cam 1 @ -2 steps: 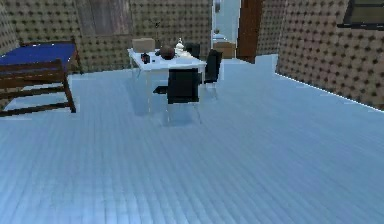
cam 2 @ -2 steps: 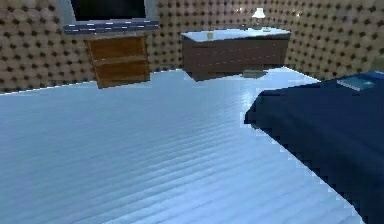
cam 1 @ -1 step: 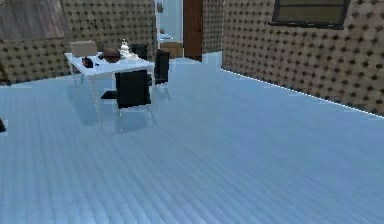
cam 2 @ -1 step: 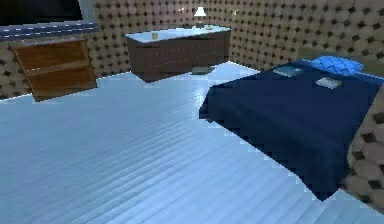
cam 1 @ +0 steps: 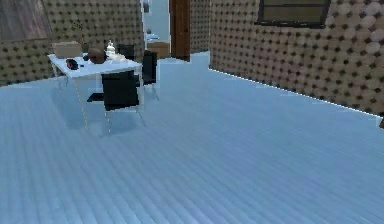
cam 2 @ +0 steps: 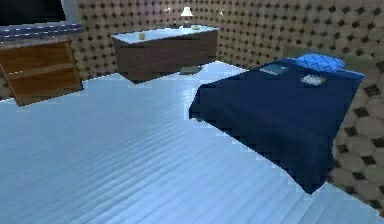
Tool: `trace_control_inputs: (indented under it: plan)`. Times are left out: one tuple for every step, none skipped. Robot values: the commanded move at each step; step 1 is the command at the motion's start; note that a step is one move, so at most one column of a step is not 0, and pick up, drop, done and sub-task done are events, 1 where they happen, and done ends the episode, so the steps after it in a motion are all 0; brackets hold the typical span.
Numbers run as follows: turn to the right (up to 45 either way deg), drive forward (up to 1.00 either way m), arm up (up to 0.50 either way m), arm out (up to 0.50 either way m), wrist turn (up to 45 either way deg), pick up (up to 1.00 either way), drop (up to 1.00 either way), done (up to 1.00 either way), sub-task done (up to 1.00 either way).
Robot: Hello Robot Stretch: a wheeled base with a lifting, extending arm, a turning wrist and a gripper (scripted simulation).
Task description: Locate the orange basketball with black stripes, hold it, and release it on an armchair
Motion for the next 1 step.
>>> trace_control_inputs:
  plan:
    - [0.0,1.00,0.00,0.00,0.0,0.00,0.00,0.00,0.00]
